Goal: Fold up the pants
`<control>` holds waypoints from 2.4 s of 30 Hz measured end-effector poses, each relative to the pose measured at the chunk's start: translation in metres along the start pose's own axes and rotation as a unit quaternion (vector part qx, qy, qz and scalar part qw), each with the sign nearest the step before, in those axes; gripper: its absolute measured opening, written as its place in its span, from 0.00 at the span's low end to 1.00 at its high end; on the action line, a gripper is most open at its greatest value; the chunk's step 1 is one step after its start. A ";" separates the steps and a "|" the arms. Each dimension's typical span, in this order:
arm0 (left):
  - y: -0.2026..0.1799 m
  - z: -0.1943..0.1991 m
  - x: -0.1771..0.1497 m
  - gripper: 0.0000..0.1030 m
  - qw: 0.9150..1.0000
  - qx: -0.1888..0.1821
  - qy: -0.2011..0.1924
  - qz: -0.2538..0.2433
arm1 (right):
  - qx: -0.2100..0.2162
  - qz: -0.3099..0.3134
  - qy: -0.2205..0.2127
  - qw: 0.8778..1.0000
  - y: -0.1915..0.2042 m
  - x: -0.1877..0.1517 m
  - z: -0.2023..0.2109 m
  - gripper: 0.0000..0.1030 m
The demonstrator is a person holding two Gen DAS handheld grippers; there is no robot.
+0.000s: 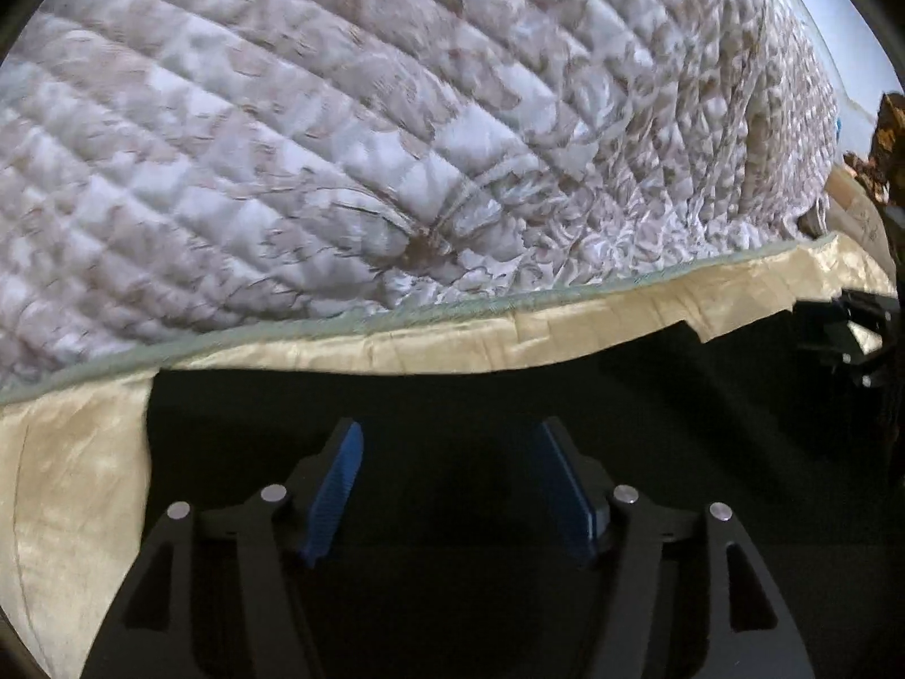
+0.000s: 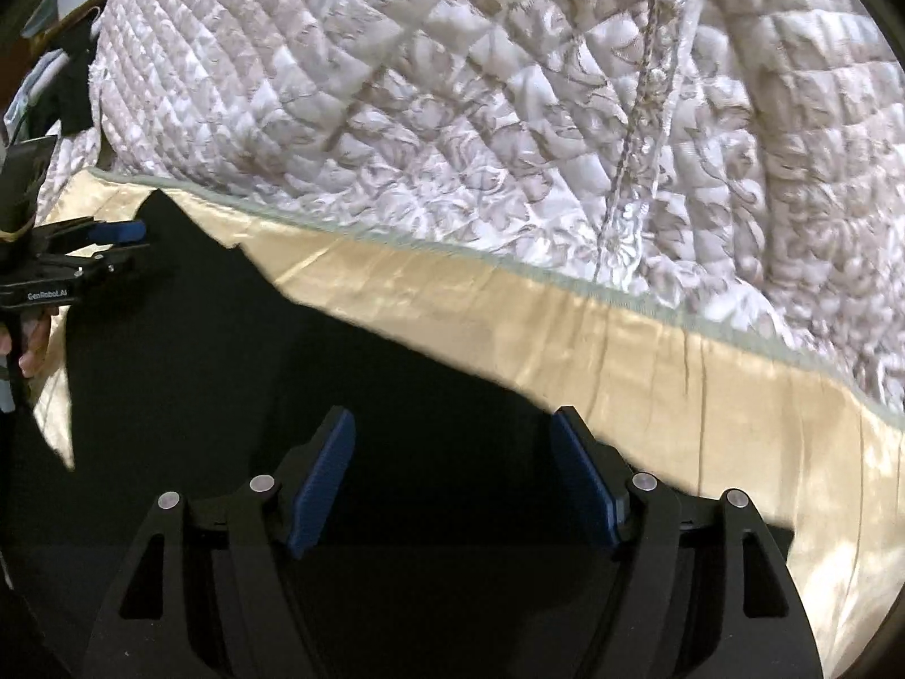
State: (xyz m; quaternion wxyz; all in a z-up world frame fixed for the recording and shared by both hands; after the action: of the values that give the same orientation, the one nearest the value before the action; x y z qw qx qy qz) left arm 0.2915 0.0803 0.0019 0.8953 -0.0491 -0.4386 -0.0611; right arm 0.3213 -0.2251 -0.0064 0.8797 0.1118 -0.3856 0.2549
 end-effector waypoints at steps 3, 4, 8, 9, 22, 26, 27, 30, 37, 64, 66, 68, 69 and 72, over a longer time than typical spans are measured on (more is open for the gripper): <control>0.003 -0.021 -0.005 0.68 1.000 0.012 0.018 -0.014 | 0.004 0.000 0.012 1.000 -0.011 0.001 -0.017 0.72; 0.002 -0.023 -0.006 0.68 1.000 0.010 0.016 -0.017 | 0.010 -0.005 0.010 1.000 -0.012 0.002 -0.018 0.73; -0.011 -0.026 -0.009 0.54 0.998 0.019 0.020 -0.050 | 0.013 0.001 0.015 1.000 -0.009 0.003 -0.015 0.61; -0.015 -0.027 -0.009 0.34 0.998 0.012 0.022 -0.055 | 0.015 0.010 0.013 1.000 -0.005 0.004 -0.013 0.35; -0.021 0.081 0.017 0.03 0.996 0.051 -0.065 -0.020 | -0.020 0.039 -0.073 0.996 0.041 0.021 0.091 0.09; -0.025 0.161 0.003 0.03 0.994 0.040 -0.105 0.017 | -0.012 0.017 -0.111 0.994 0.061 0.005 0.157 0.09; -0.027 0.180 -0.004 0.03 0.993 0.037 -0.111 0.025 | -0.012 0.009 -0.116 0.993 0.071 -0.006 0.178 0.09; -0.038 0.226 -0.039 0.03 0.992 0.025 -0.114 0.049 | 0.001 -0.029 -0.111 0.993 0.093 -0.046 0.213 0.09; -0.062 0.248 -0.149 0.04 0.994 -0.004 -0.024 0.102 | -0.008 -0.154 -0.015 0.988 0.118 -0.160 0.219 0.10; -0.024 0.153 -0.127 0.04 0.980 0.136 0.040 0.142 | -0.093 -0.384 -0.126 0.910 0.047 -0.218 0.271 0.47; -0.020 0.159 -0.128 0.04 0.978 0.125 0.027 0.162 | -0.092 -0.392 -0.127 0.907 0.045 -0.220 0.271 0.47; -0.016 0.184 -0.124 0.04 0.977 0.122 -0.013 0.172 | -0.096 -0.398 -0.131 0.903 0.046 -0.220 0.275 0.47; -0.012 0.200 -0.123 0.04 0.976 0.122 -0.034 0.178 | -0.098 -0.399 -0.135 0.902 0.048 -0.221 0.279 0.47; 0.005 0.248 -0.135 0.04 0.968 0.129 -0.074 0.204 | -0.116 -0.407 -0.142 0.895 0.051 -0.227 0.286 0.47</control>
State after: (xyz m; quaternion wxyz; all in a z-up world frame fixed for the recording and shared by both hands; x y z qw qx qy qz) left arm 0.0170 0.1294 0.0466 0.8527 -0.0259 -0.4883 0.1836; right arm -0.0138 -0.3765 0.0206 0.8490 0.1909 -0.4541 -0.1911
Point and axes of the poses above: each gripper's, at about its wrist camera, not at the fingertips, and z roughly against the way its jaws point, y to its left, x to its top, the point moved 3 cm from there along -z, roughly the way its jaws point, and after that the axes turned 12 degrees about -y, right-handed, at the moved point
